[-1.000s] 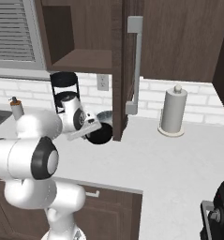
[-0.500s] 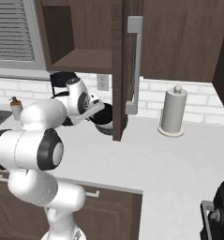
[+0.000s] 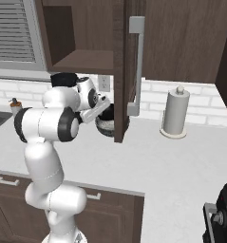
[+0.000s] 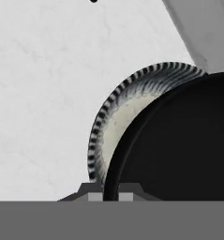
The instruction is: Pick up the bowls on the counter and stack them on top of one another in the open cabinet. Place the smaller bowl on top of the larger bowl.
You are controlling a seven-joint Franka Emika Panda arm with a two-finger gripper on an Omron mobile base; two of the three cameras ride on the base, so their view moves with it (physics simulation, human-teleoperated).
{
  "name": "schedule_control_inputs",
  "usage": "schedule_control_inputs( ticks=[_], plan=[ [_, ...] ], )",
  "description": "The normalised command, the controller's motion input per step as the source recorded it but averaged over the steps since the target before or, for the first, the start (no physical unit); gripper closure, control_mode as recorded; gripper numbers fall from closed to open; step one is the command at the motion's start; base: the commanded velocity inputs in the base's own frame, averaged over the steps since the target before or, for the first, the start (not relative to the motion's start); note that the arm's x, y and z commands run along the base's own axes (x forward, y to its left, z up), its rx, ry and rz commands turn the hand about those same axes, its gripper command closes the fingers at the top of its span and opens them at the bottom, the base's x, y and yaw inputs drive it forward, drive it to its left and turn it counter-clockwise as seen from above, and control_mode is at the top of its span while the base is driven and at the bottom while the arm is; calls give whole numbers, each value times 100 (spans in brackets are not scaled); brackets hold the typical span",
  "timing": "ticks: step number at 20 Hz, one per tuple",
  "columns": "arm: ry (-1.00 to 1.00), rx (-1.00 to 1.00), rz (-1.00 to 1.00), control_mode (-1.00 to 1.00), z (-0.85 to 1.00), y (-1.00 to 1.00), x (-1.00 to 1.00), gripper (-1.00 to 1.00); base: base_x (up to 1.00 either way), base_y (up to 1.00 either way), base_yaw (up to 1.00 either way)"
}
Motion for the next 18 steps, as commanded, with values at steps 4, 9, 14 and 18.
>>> schedule_control_inputs(
  ticks=[4,9,14,18],
  plan=[
    [6,-7,19,-100,-57,-16,45,100,0,0,0],
    [0,0,14,-100,-27,-27,25,100,0,0,0],
    [0,0,7,-100,-36,-9,13,100,0,0,0],
    [0,-1,2,-100,-31,-4,11,-100,0,0,0]
  ],
)
